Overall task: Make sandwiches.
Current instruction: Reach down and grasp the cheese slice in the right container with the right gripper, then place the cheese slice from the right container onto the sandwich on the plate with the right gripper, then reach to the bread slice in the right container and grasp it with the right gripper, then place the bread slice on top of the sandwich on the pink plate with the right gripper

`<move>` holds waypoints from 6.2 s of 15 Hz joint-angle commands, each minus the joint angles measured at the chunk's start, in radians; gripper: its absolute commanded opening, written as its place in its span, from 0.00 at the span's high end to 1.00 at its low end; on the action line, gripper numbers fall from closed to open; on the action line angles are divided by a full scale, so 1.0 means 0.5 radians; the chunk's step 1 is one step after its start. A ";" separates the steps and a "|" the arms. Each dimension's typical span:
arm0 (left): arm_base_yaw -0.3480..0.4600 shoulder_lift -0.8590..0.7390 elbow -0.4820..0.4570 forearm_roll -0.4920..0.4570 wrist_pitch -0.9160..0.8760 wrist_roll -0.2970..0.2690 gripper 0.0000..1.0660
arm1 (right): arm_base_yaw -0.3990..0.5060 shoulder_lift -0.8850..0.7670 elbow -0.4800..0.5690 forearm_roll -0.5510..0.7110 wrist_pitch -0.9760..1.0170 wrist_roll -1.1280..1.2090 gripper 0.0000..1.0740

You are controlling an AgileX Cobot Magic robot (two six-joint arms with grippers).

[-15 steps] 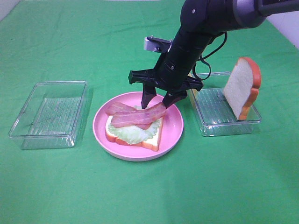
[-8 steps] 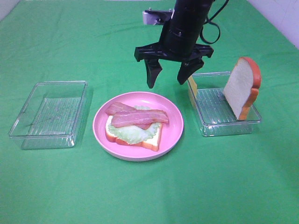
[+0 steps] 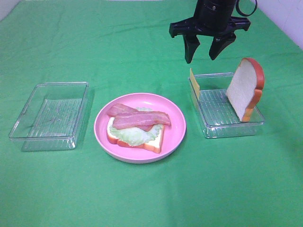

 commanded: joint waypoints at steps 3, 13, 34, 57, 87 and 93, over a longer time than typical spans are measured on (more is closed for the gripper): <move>-0.002 -0.016 0.006 0.008 -0.018 -0.010 0.22 | -0.056 0.164 -0.018 0.080 -0.070 -0.042 0.48; -0.002 -0.016 0.006 0.008 -0.018 -0.010 0.22 | -0.058 0.286 -0.018 0.010 -0.166 -0.048 0.57; -0.002 -0.016 0.006 0.008 -0.018 -0.010 0.22 | -0.054 0.020 -0.016 0.546 0.012 -0.404 1.00; -0.002 -0.016 0.006 0.008 -0.018 -0.010 0.22 | 0.290 0.264 0.166 0.558 -0.152 -0.196 0.31; -0.002 -0.016 0.006 0.008 -0.018 -0.008 0.22 | -0.498 -0.136 0.552 -0.056 -0.076 -0.100 0.88; -0.002 -0.016 0.006 0.008 -0.018 -0.008 0.22 | -0.498 -0.304 0.536 -0.026 -0.070 -0.092 1.00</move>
